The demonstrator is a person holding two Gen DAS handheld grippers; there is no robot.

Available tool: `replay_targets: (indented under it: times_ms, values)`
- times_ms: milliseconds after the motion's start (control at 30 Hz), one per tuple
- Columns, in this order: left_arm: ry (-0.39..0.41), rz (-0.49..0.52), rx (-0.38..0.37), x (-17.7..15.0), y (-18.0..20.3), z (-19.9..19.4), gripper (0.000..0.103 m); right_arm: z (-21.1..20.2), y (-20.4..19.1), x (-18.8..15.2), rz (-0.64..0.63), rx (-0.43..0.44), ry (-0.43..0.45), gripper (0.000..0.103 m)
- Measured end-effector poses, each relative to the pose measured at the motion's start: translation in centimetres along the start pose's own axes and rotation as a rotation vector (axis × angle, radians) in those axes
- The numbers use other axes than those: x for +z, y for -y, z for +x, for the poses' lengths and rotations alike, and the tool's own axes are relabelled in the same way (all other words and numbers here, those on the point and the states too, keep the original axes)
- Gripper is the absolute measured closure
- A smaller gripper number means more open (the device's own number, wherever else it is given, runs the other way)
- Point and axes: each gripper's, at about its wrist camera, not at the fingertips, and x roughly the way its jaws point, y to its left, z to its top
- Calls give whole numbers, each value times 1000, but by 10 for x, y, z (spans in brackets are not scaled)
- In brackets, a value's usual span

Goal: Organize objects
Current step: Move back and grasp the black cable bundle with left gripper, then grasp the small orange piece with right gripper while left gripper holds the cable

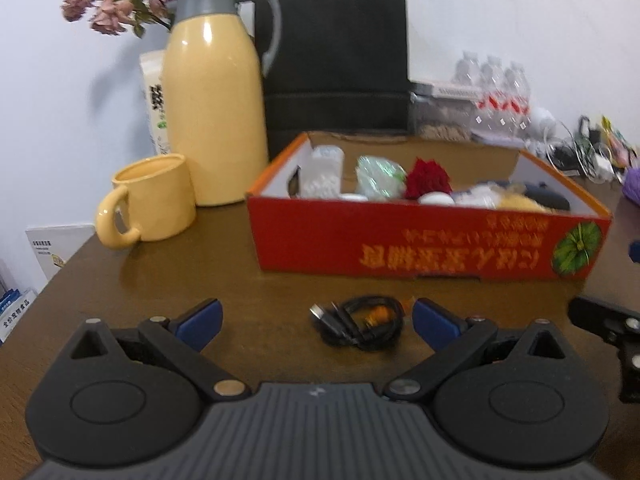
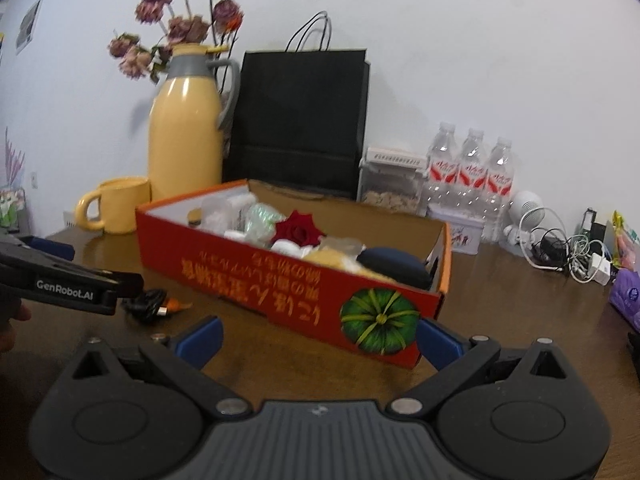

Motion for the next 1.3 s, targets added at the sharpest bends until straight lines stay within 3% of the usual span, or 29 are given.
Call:
replay_targets:
  times_ms: [100,300,533,733,833,900,1167,1300]
  values:
    - [-31,26,8,-3,4,6,0,5,0,-2,1,-4,-25,0]
    - [-60,-19,-7,-3,-1,17,0,13,2,-3,20,-1,-58,0]
    - [-127,-101,-110,3,-7,40,0,18,5,-3,44,9,-82,0]
    - [-118,-128,-122,4,-11,41,0,18,4,-3,43,8,-85,0]
    - [-109,-110,-119,4,-9,39,18,20,4,-3,45,6,-92,0]
    - [-98,-94,-135,3,-7,36,40,21,5,-3,48,6,-99,0]
    - [-71,-99,-132,5,-9,28,43,24,7,-3,65,6,-117,0]
    - [-15,-80,-115,8,-12,14,43,25,8,-3,67,7,-122,0]
